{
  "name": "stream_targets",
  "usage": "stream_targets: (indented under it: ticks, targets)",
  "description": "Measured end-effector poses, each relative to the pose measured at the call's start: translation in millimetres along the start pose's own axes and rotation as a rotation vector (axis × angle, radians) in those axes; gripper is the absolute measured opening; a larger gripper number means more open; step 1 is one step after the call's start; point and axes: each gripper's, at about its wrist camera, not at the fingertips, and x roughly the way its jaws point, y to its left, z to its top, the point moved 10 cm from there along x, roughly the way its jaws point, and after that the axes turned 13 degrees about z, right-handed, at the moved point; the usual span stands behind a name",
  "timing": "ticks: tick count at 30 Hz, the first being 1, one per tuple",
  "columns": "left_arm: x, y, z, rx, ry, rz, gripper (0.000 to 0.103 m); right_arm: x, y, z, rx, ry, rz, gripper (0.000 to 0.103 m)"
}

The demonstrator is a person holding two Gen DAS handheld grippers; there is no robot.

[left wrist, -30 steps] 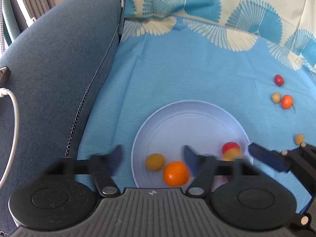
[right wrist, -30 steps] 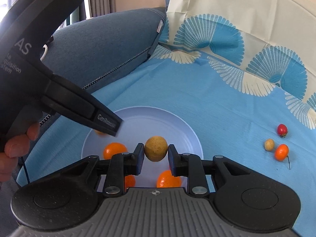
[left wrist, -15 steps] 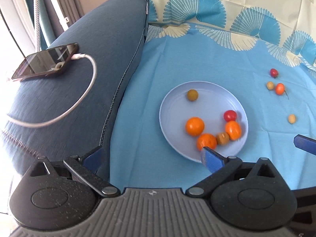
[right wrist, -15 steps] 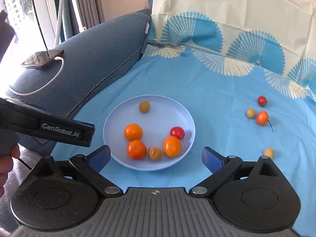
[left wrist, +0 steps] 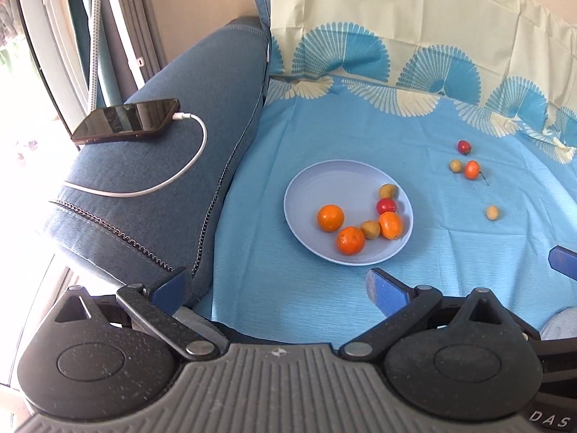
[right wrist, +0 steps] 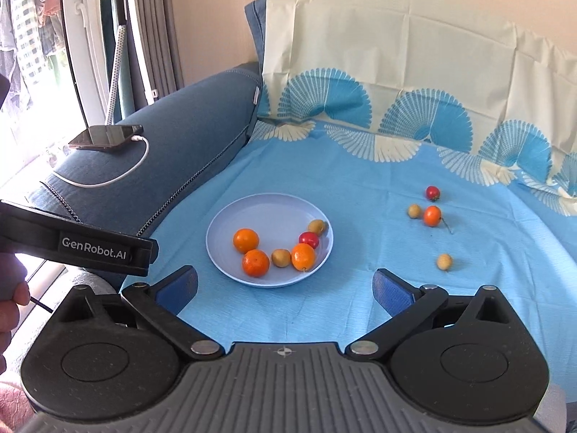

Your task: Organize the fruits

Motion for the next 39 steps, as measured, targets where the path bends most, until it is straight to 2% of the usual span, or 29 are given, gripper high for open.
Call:
stream_targets:
  ticks: [7, 17, 27, 39]
  targets:
    - [-33.6, -1.1, -1.3, 0.002, -0.069, 0.0, 0.103, -33.4, -0.2, 0.8, -0.003, -0.073, -0.016, 0.102]
    - [-62.3, 0.4, -6.4, 0.007, -0.115, 0.007, 0.103, -63.0, 7.7, 0.3, -0.024, -0.142, -0.011, 0.102]
    - [-73.4, 6.0, -7.9, -0.01, -0.136, -0.007, 0.103, -79.3, 13.5, -1.3, -0.038, -0.172, -0.021, 0.102]
    - [-73.8, 8.1, -9.7, -0.018, -0.132, -0.013, 0.103, -80.8, 16.7, -2.9, -0.049, -0.172, -0.027, 0.102]
